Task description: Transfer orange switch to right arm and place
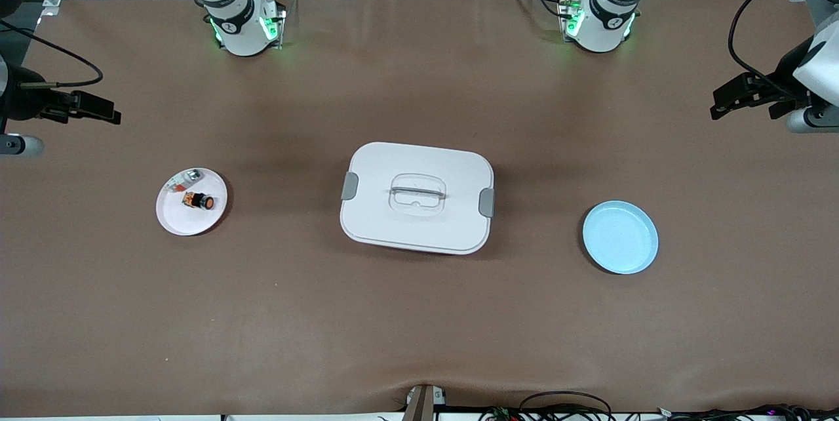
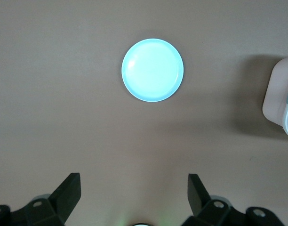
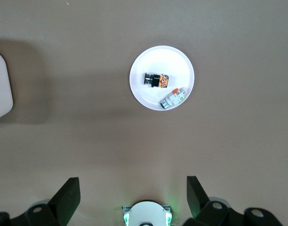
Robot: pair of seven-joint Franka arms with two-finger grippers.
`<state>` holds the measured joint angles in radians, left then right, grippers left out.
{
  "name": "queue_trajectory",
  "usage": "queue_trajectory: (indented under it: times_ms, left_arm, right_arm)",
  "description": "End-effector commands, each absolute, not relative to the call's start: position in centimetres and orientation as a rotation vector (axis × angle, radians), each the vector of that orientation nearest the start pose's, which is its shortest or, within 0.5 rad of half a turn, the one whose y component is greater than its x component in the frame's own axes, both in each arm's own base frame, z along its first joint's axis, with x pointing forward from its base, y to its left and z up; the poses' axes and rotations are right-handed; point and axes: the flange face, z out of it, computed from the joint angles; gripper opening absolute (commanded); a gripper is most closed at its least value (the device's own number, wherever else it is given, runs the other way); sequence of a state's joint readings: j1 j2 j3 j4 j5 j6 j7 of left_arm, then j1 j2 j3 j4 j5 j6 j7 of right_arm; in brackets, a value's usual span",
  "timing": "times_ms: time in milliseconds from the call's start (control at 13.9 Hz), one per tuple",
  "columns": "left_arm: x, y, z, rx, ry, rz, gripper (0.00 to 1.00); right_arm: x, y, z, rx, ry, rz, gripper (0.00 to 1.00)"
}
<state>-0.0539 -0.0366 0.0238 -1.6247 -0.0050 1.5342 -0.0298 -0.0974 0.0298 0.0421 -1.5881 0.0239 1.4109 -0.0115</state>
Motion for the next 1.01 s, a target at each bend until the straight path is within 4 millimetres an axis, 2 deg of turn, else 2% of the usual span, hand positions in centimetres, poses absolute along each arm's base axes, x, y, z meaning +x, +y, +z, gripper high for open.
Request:
queue_trajectory:
  times_ms: [0, 215, 575, 934]
  left_arm:
    - [53.8, -1.6, 62.1, -3.121, 0.030, 0.093, 1.00]
    - [53.8, -1.6, 62.1, -3.121, 0.033, 0.093, 1.00]
    - [53.8, -1.6, 62.1, -3.121, 0.033, 0.093, 1.00]
    - [53.8, -1.6, 62.1, -3.121, 0.035, 0.093, 1.00]
  right_arm:
    - [53.1, -1.9, 59.6, -3.097, 0.070, 0.256, 1.00]
    - [53.0, -1.8, 60.4, -3.099, 0.070, 0.204, 1.00]
    - [52.0, -1.5, 60.5, -3.100, 0.131, 0.143, 1.00]
    - [51.9, -1.2, 60.7, -3.108, 0.136, 0.139, 1.00]
